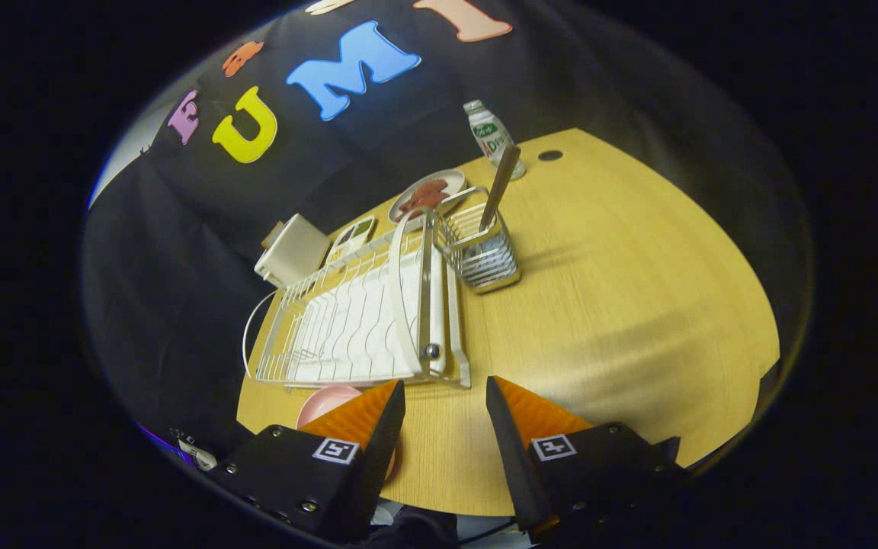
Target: Take the plate from the dish rack, then take the spoon from the basket and place it into the plate.
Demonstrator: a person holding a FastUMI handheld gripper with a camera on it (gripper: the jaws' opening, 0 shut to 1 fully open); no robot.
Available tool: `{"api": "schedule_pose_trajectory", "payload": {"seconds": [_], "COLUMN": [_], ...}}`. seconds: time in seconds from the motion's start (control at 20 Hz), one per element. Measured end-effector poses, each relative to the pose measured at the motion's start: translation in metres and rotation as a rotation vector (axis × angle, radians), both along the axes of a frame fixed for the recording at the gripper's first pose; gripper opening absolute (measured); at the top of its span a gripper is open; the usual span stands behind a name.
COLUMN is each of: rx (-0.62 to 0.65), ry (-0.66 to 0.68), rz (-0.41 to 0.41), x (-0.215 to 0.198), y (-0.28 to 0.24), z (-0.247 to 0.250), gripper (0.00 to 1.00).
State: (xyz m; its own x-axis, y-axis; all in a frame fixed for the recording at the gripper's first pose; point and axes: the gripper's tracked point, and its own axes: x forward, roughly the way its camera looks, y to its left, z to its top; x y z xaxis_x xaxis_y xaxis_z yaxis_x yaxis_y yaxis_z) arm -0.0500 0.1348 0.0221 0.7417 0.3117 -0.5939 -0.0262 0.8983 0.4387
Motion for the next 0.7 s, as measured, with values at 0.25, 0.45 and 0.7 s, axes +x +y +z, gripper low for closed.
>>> {"api": "schedule_pose_trajectory", "payload": {"seconds": [0.25,0.45,0.7], "rx": [-0.077,-0.086,-0.072], "ry": [-0.212,-0.279,-0.268], "rz": [-0.125,-0.254,-0.332], "x": [0.055,0.101,0.142], "y": [-0.039,-0.059,-0.068], "z": [0.045,0.047,0.032], "gripper": [0.68,0.67,0.67]}}
